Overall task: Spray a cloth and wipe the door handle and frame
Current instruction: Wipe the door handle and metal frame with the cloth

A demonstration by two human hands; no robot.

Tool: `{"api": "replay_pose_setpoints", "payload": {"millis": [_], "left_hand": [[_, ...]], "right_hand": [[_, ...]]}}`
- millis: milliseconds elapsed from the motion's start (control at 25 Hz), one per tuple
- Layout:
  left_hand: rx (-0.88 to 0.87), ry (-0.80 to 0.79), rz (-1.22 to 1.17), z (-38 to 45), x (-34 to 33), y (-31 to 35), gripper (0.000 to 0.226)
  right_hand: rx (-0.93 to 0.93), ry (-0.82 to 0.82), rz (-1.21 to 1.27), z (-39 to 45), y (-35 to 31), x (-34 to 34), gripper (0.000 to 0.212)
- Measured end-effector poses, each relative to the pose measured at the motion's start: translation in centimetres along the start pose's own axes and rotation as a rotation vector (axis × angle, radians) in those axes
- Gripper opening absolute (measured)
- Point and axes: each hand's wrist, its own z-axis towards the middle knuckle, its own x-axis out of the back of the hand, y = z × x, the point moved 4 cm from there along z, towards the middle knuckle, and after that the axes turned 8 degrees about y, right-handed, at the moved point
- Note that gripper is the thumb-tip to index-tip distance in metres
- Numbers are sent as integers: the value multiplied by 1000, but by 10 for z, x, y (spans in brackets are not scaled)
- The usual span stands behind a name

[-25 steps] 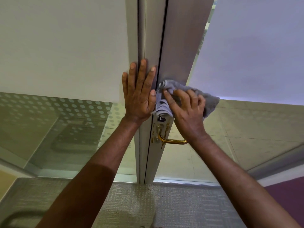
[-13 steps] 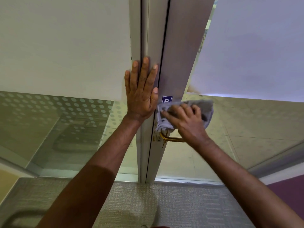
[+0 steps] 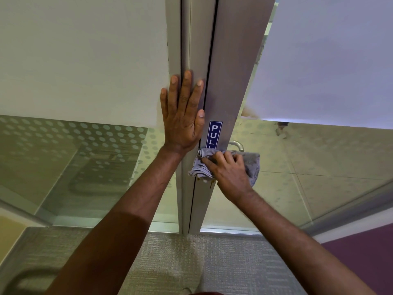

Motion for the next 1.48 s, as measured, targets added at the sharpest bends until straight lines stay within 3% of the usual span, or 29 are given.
{"api": "replay_pose_setpoints", "payload": {"millis": [160, 360, 440, 560, 640, 760, 880, 1000, 1120, 1320, 1480], "left_hand": [[9, 6, 11, -1, 0, 0, 56], [5, -3, 5, 0, 3, 1, 56], [1, -3, 14, 0, 2, 0, 56], [7, 11, 36, -1, -1, -1, 56], [-1, 25, 48, -2, -3, 0, 54], [-18, 34, 67, -3, -4, -2, 54], [-21, 33, 58, -2, -5, -1, 54], [-22, 23, 46, -2, -4, -2, 55], [-18, 14, 37, -2, -3, -2, 55], [-16, 12, 48, -2, -4, -2, 55], [-10, 12, 44, -2, -4, -3, 55]], "right_hand": [[-12, -38, -8, 6, -16, 10, 45], [97, -123, -1, 23, -13, 34, 39], [86, -24, 30, 21, 4, 57, 42], [-118, 256, 25, 15, 41, 87, 57], [-206, 322, -29, 11, 53, 82, 73], [-143, 201, -29, 5, 48, 50, 82], [-68, 55, -25, -8, 38, 21, 56], [-57, -83, -23, -9, 33, 9, 50], [-34, -62, -23, -5, 35, 22, 43], [-143, 137, -82, -3, 57, 49, 57], [-81, -59, -28, -3, 31, 25, 54]]}}
